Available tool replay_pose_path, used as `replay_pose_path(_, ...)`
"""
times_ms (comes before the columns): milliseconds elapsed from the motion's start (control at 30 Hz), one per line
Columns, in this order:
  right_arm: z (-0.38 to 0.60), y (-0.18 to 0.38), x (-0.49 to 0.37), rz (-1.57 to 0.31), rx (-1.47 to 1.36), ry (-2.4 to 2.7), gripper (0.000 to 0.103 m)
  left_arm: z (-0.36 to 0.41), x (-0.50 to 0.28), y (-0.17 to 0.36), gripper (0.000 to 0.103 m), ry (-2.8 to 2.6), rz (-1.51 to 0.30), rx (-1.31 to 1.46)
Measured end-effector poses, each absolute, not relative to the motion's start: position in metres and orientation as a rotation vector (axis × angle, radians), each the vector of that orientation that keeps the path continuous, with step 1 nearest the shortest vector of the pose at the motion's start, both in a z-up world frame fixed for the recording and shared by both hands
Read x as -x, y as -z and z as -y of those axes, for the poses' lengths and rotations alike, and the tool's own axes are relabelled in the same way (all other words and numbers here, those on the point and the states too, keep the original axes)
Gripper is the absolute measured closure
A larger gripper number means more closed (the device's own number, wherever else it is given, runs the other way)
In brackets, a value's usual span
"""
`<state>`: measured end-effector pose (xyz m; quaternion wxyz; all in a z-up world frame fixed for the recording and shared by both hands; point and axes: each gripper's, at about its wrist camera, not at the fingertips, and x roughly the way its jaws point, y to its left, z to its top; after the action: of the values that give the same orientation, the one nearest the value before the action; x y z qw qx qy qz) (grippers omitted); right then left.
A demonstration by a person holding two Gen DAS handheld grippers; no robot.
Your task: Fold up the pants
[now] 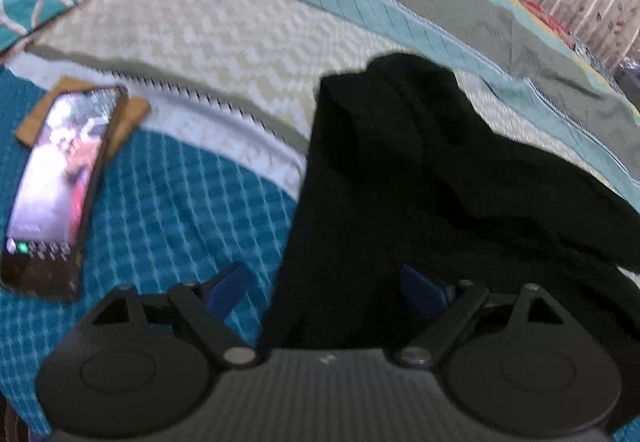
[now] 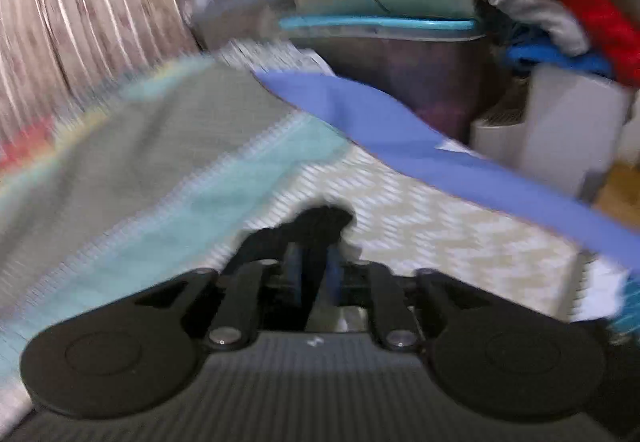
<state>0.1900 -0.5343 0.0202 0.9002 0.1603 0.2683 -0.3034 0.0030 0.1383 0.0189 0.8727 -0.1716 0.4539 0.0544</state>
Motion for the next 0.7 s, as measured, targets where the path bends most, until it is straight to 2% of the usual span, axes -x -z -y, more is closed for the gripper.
replay_pose_path(33, 0.536, -0.019, -0.189, -0.607, -0.323, 0.62, 0.057, -0.138, 0.0, -0.018, 0.016, -0.104, -0.951, 0.362)
replay_pose_path(167, 0.523, -0.026, -0.141, -0.539, -0.401, 0.537, 0.056, -0.139, 0.019, -0.016, 0.015, -0.064, -0.966, 0.417)
replay_pose_path(300, 0.486, -0.028, -0.096, -0.577, -0.481, 0.289, 0.056, -0.14, 0.039, -0.016, 0.013, -0.043, -0.966, 0.437)
replay_pose_path(467, 0.393, -0.023, -0.061, -0.683, -0.327, -0.068, 0.056, -0.146, 0.059, -0.015, 0.013, -0.012, -0.957, 0.517)
replay_pose_path(533, 0.35, -0.02, -0.056, -0.702, -0.18, -0.157, 0.056, -0.148, 0.067, -0.014, 0.016, -0.001, -0.953, 0.557)
replay_pose_path(600, 0.309, -0.015, -0.057, -0.728, -0.085, -0.226, 0.055, -0.151, 0.073, -0.014, 0.029, 0.005, -0.948, 0.6)
replay_pose_path(700, 0.262, -0.007, -0.059, -0.795, -0.097, -0.332, 0.055, -0.157, 0.077, -0.012, 0.033, 0.007, -0.939, 0.656)
